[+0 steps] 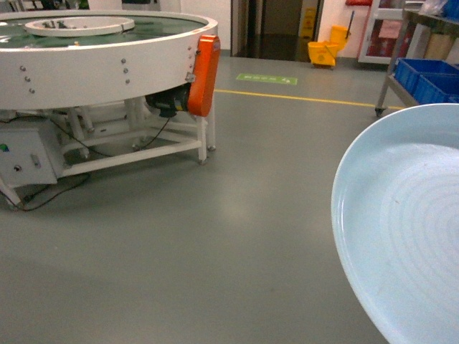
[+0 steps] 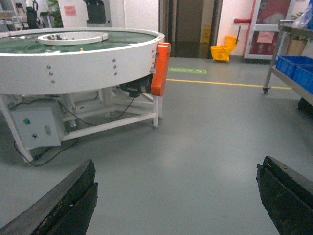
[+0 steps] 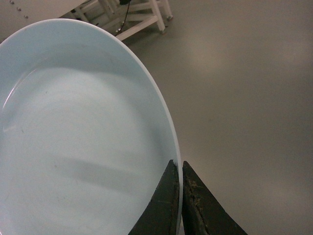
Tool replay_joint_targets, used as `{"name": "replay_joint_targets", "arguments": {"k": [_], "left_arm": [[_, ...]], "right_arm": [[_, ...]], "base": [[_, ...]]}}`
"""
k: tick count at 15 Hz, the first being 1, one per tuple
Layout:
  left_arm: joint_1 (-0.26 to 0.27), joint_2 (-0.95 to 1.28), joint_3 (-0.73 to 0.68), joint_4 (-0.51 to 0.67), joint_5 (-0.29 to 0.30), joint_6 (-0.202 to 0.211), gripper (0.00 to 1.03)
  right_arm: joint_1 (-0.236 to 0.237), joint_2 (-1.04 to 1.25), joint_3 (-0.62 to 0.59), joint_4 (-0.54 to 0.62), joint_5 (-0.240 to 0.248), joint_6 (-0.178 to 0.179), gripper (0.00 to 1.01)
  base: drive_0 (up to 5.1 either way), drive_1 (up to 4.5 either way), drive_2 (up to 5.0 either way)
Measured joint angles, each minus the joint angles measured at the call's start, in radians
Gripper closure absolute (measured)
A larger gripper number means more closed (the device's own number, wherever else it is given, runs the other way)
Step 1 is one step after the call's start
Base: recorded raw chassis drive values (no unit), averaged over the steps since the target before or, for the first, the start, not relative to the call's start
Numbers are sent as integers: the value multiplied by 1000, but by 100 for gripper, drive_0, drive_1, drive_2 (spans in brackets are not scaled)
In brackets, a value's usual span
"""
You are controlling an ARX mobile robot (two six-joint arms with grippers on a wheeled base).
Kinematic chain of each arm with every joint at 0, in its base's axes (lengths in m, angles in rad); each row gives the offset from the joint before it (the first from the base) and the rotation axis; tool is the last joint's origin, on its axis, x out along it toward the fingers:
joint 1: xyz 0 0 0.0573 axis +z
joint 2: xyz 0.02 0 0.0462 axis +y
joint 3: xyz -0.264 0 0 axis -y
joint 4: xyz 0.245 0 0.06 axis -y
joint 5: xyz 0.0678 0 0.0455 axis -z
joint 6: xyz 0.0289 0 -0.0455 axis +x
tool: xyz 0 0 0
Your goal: Place blue tray on left shelf second layer neatly
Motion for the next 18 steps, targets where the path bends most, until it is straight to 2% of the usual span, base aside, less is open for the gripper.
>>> {"name": "replay_joint_targets", "arguments": {"k": [18], "left_arm": [[0,0,0,-3,0,0,5]], "right_arm": [[0,0,0,8,-1,0,99]], "base": [[-163,270,-597]]}}
